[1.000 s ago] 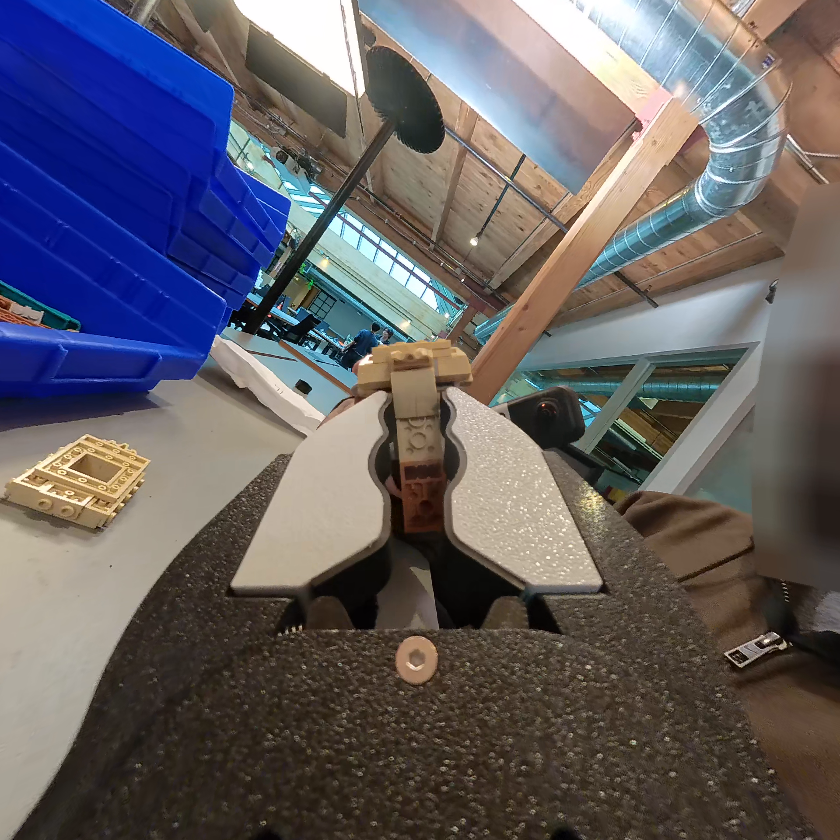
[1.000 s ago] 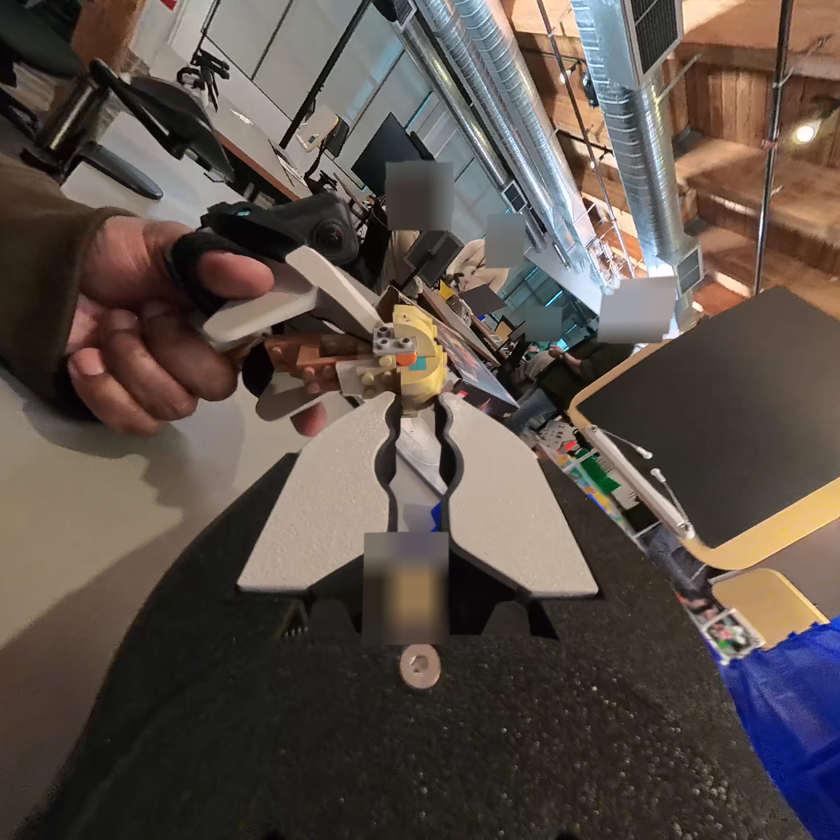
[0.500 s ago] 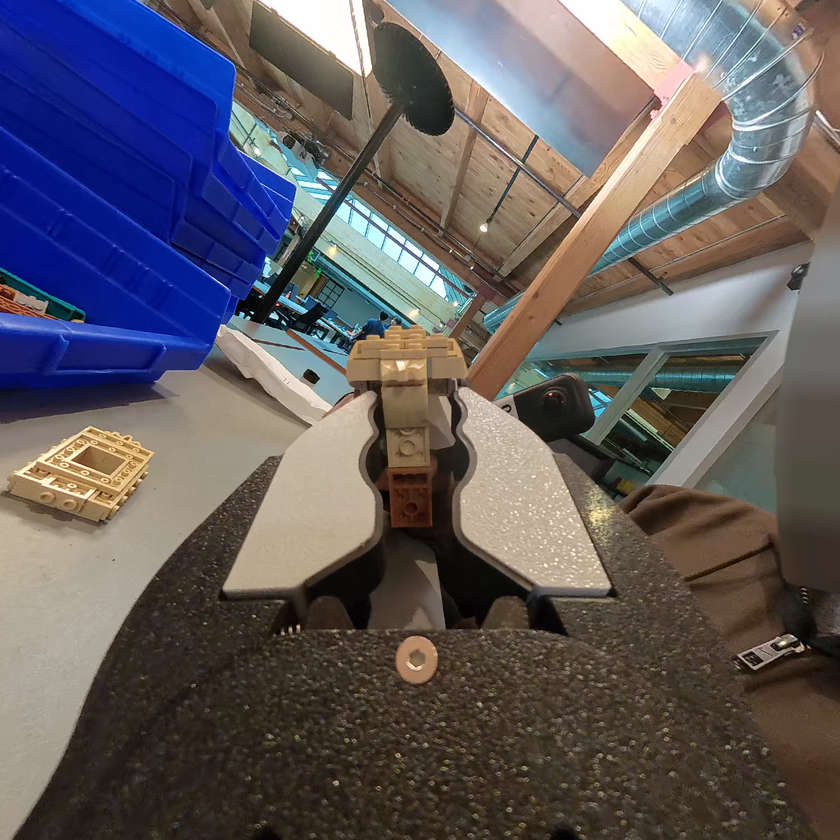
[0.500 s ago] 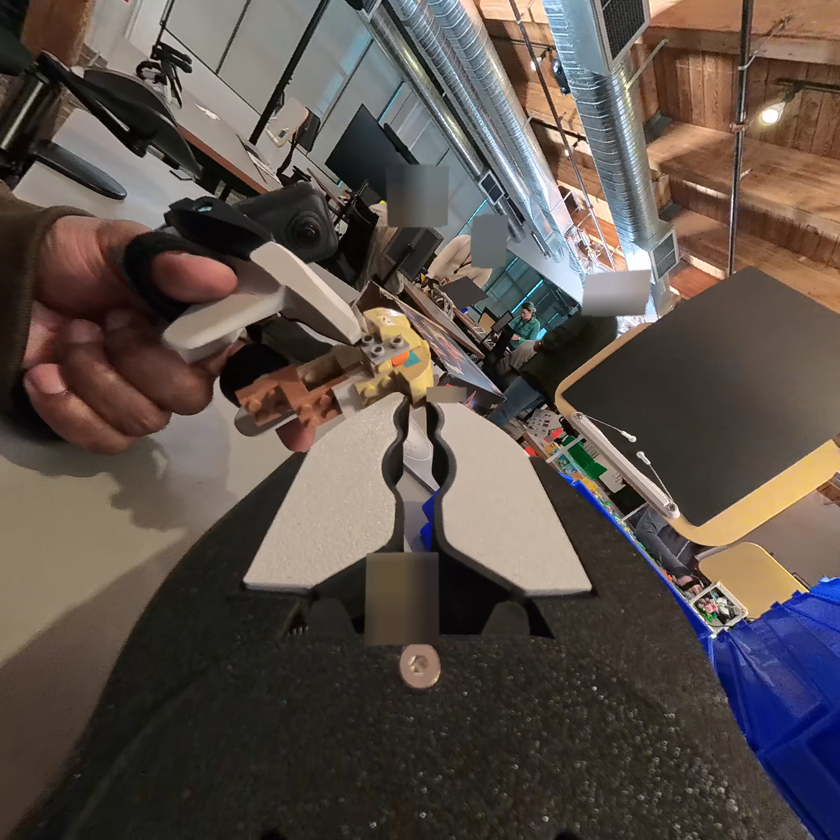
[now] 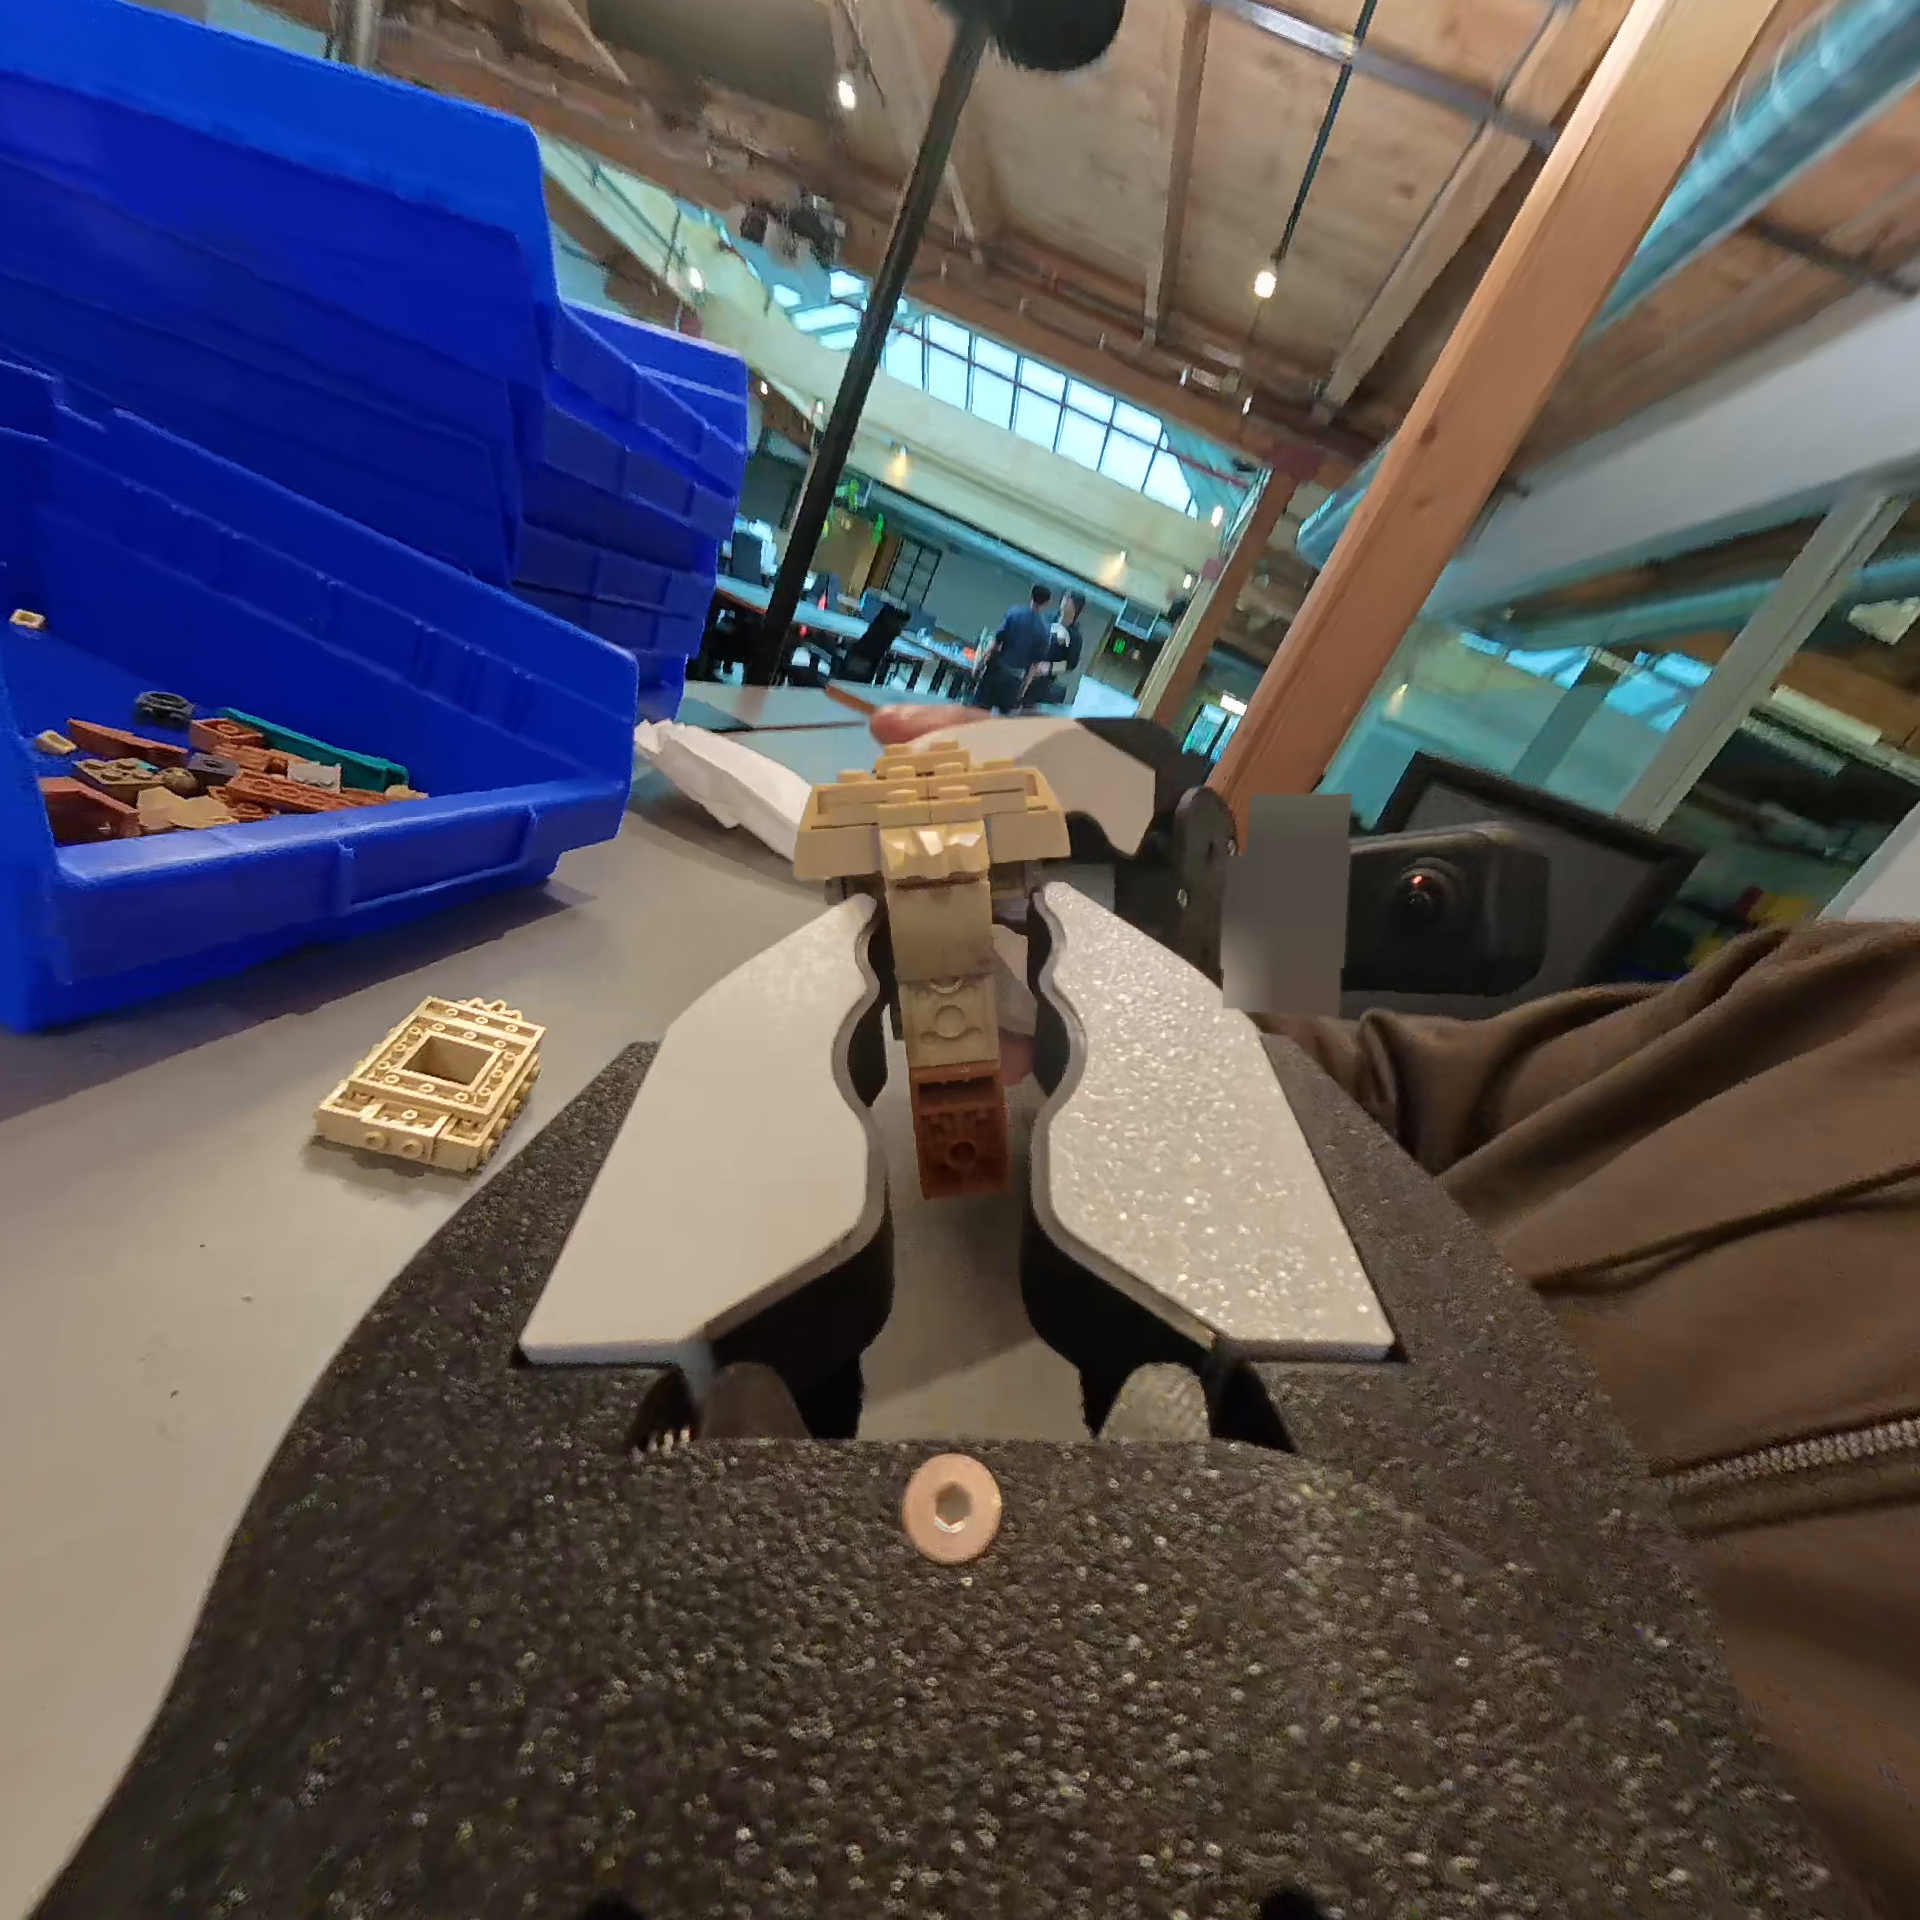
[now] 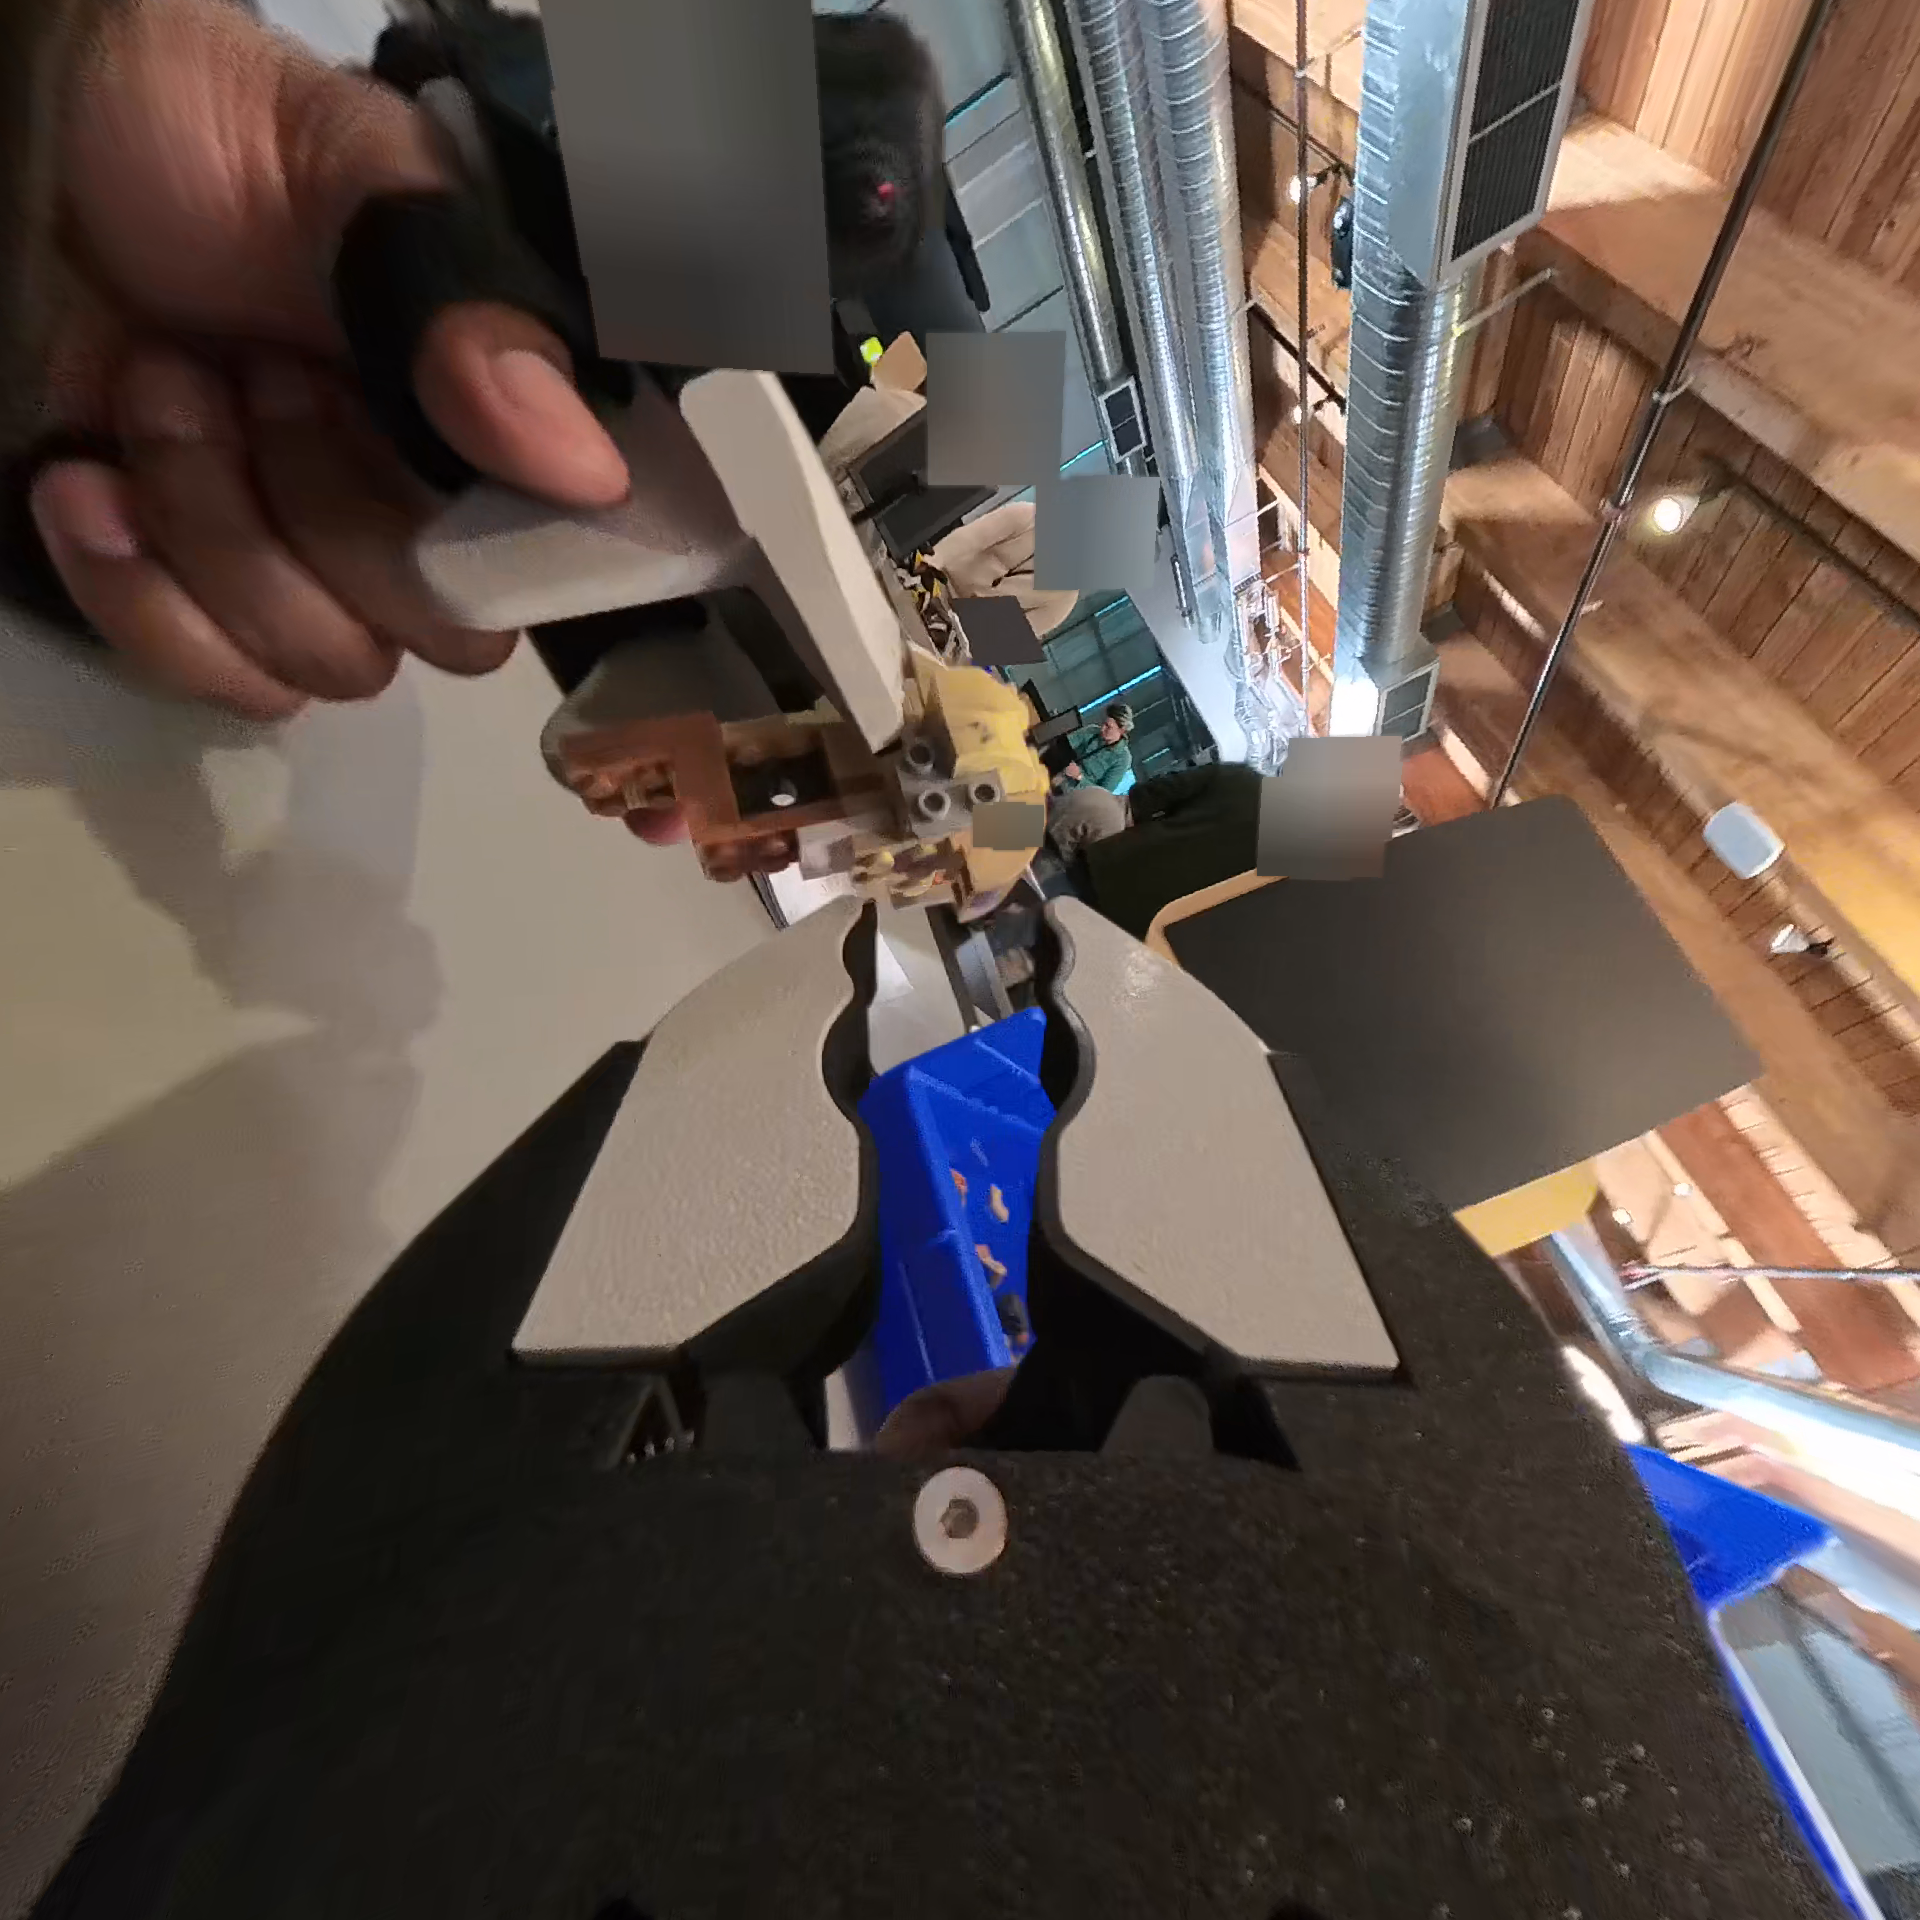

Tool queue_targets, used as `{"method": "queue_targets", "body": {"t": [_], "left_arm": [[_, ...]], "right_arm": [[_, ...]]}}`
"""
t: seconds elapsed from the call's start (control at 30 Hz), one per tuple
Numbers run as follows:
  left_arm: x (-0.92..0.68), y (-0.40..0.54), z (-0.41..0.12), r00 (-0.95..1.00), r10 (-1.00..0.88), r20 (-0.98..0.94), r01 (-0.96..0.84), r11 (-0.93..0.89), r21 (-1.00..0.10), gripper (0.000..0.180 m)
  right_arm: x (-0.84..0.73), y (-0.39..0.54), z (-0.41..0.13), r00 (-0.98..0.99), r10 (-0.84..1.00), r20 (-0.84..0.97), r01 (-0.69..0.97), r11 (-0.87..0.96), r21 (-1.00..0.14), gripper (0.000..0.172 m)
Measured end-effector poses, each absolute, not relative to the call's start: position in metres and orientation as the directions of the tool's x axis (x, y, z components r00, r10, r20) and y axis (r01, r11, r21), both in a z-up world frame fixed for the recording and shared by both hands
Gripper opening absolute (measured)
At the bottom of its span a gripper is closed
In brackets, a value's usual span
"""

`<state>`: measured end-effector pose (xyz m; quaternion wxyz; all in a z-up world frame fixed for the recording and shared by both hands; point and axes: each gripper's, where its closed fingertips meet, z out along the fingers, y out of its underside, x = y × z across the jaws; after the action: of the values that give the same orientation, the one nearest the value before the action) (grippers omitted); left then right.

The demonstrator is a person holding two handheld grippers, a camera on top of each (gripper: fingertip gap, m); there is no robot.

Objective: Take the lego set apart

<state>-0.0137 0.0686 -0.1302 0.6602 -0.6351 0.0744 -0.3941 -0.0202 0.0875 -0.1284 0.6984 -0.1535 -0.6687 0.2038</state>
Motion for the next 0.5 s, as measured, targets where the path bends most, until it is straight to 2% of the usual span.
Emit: {"method": "queue_targets", "body": {"t": [0.2,0.27,0.5], "left_arm": [[-0.004,0.066,-0.149,0.717,-0.622,0.316,0.243,-0.203,-0.949,0.023],[-0.003,0.065,-0.154,0.725,-0.626,0.287,0.188,-0.221,-0.957,0.017],[0.0,0.063,-0.163,0.729,-0.644,0.234,0.094,-0.244,-0.965,0.017]], "right_arm": [[-0.017,0.085,-0.141,-0.006,0.297,0.955,-0.053,0.954,-0.296,0.029],[-0.017,0.083,-0.147,-0.032,0.247,0.968,-0.048,0.967,-0.249,0.026],[-0.01,0.081,-0.155,-0.138,0.273,0.952,-0.053,0.958,-0.282,0.018]]}}
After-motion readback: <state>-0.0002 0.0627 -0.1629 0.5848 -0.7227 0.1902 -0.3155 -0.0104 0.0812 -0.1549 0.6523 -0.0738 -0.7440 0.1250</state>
